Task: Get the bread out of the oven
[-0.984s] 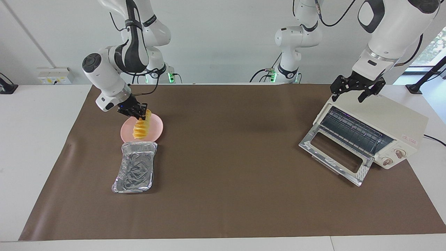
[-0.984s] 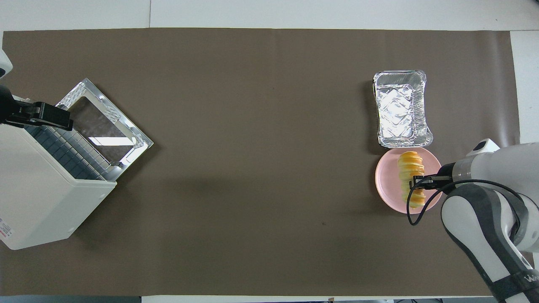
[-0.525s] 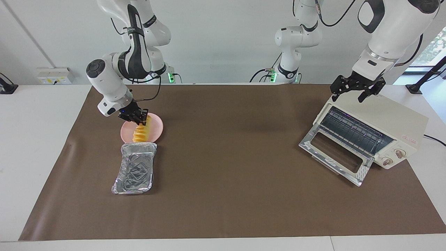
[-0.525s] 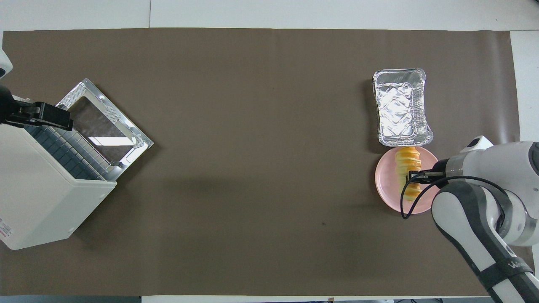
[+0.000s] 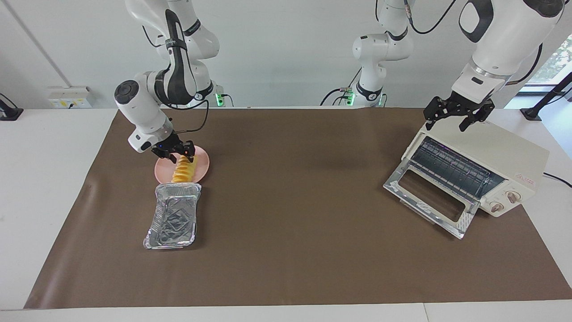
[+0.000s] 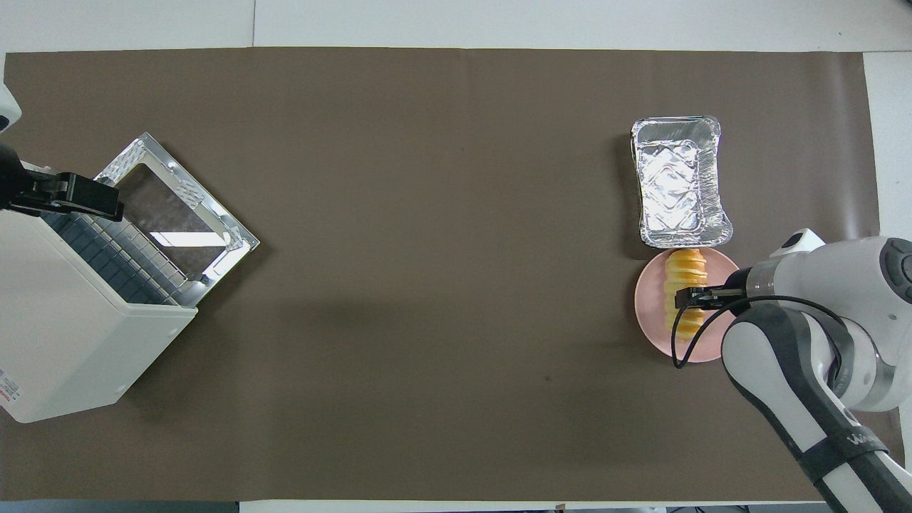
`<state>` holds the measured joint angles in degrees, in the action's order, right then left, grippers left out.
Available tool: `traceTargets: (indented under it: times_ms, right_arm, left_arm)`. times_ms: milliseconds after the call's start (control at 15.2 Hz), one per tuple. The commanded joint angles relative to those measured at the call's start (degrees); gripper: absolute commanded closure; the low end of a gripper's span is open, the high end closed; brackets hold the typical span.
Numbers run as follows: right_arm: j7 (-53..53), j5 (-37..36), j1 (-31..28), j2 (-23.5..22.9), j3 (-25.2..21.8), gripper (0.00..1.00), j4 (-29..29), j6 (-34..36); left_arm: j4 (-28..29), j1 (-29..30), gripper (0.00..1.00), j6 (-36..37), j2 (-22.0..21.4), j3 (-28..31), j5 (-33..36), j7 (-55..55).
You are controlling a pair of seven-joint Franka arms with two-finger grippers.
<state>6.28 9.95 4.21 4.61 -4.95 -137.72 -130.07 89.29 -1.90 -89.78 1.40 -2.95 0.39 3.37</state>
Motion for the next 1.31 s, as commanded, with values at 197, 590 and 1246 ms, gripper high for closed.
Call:
traceTargets:
  times_ms: [197, 590, 1246]
  right_arm:
    - [-0.4, -0.5, -0.1, 0.0, 0.1, 0.00, 13.0, 11.7]
    - [-1.6, -6.2, -0.8, -1.4, 0.1, 0.00, 31.1, 25.6]
    - [-1.3, -10.3, -4.2, -5.7, -0.3, 0.00, 45.8, 37.7]
  left_arm:
    - [1.4, 0.6, 0.00, -0.3, -1.6, -0.2, -1.2, -0.5]
    - [1.4, 0.6, 0.00, -0.3, -1.6, -0.2, -1.2, -0.5]
    - [1.4, 0.6, 0.00, -0.3, -1.6, -0.2, -1.2, -0.5]
